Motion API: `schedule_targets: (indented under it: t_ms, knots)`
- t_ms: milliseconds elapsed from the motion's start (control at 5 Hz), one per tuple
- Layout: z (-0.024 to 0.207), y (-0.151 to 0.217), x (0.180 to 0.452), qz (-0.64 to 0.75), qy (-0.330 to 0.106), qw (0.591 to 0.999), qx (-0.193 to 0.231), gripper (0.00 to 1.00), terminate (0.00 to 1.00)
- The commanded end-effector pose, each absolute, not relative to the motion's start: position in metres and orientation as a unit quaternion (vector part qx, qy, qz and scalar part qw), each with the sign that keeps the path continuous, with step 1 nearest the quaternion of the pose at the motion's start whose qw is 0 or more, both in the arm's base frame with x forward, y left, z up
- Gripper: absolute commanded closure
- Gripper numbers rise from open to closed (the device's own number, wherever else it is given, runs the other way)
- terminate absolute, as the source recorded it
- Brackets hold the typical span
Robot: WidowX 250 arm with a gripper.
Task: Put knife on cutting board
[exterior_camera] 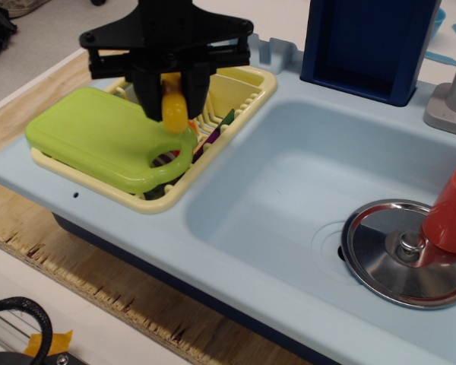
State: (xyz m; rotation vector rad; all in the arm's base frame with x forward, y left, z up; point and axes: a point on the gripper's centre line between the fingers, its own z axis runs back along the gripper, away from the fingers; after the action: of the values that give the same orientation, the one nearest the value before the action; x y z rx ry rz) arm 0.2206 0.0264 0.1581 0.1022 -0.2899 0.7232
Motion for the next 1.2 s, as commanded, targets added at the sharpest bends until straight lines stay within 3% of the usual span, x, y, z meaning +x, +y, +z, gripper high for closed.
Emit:
schedule_targets:
  t_ms: [0, 400, 600, 1000]
  knots:
    - [0.173, 0.041, 0.214, 0.395, -0.158, 0.903, 0.057, 1.00, 0.00]
    - [0.169, 0.057, 0.200, 0.427, -0.151, 0.890, 0.052, 1.00, 0.00]
    - [0.160, 0.058, 0.195, 0.442, -0.132, 0.886, 0.034, 0.00, 0.00]
    - [0.154, 0.059, 0.195, 0.443, -0.125, 0.887, 0.018, 0.00, 0.00]
